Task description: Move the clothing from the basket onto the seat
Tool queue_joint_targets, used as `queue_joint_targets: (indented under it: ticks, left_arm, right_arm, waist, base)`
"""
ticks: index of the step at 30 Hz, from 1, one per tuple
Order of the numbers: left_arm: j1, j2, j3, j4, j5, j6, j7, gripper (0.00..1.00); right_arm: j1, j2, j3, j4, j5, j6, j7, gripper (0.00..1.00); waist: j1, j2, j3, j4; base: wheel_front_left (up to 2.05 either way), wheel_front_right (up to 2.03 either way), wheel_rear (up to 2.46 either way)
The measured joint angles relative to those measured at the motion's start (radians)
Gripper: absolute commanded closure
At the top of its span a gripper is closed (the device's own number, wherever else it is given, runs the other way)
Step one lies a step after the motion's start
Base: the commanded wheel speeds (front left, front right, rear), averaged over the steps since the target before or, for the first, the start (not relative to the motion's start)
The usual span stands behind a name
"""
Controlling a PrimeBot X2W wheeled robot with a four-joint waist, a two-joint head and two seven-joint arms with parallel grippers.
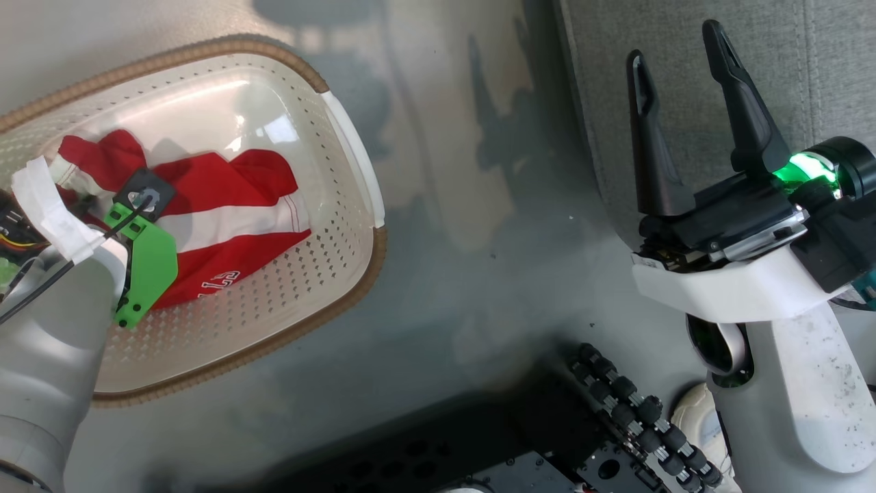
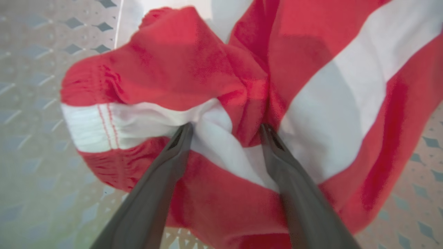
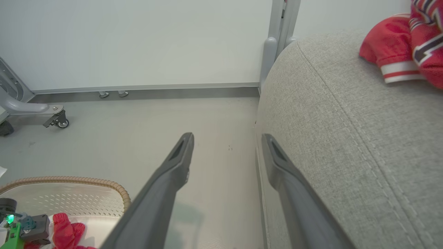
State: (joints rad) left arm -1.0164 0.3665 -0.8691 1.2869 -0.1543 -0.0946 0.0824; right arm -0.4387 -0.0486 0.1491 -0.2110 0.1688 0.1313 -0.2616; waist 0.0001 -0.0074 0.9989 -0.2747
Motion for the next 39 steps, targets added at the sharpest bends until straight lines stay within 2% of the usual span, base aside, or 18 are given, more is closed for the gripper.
queue_joint_targets:
  ticks: [3,4,5,6,15,22,26,31,39]
  left_arm:
    - [-0.005,-0.002,-0.014,0.001,0.009,0.011,0.009,0.00]
    - [-0.006,-0.003,-0.022,0.002,0.020,0.013,0.010,0.15]
    - [-0.007,-0.005,-0.026,0.002,0.024,0.016,0.013,0.73]
    - [-0.007,-0.007,-0.030,0.001,0.024,0.017,0.015,1.00]
    - [-0.009,-0.033,-0.045,0.002,0.019,0.020,0.016,1.00]
    - [-0.005,-0.022,-0.040,0.003,-0.017,-0.010,-0.116,1.00]
    - [0.005,-0.033,-0.045,0.003,-0.027,-0.019,-0.155,1.00]
    - [0.022,-0.068,-0.049,0.003,-0.044,-0.027,-0.209,1.00]
    - [0.056,-0.154,-0.046,0.003,-0.091,-0.030,-0.271,1.00]
  right_arm:
    - [0.000,0.000,-0.004,-0.002,0.001,0.000,0.000,0.00]
    - [0.000,0.000,-0.004,-0.002,0.001,0.000,0.000,0.00]
    - [-0.001,0.000,-0.005,-0.002,0.001,0.000,0.000,0.00]
    - [-0.002,0.000,-0.005,-0.002,0.001,0.000,0.000,0.00]
    - [-0.003,0.000,-0.014,0.011,0.007,0.000,0.000,0.00]
    - [-0.003,0.000,-0.023,0.028,0.007,0.000,0.000,0.00]
    - [-0.002,0.000,-0.025,0.044,0.007,0.000,0.000,0.00]
    - [0.004,0.000,-0.032,0.074,-0.002,0.000,0.000,0.00]
    - [0.042,0.001,-0.048,0.114,-0.019,0.000,0.000,0.00]
  waist:
    - [0.0000,0.0000,0.019,-0.004]
    - [0.0000,0.0000,0.024,-0.006]
    - [0.0000,0.0000,0.030,-0.008]
    - [0.0000,0.0000,0.034,-0.010]
    - [0.0000,0.0000,0.026,-0.008]
    - [0.0000,0.0000,-0.027,0.005]
    - [0.0000,0.0000,-0.065,0.013]
    - [0.0000,0.0000,-0.126,0.027]
    - [-0.0001,0.0000,-0.241,0.058]
  base:
    - [0.00,0.00,0.00]
    - [0.00,0.00,0.00]
    - [0.00,0.00,0.00]
    - [0.00,0.00,0.00]
    - [0.00,0.00,0.00]
    - [0.00,0.00,0.00]
    - [0.00,0.00,0.00]
    - [0.00,0.00,0.00]
    - [0.00,0.00,0.00]
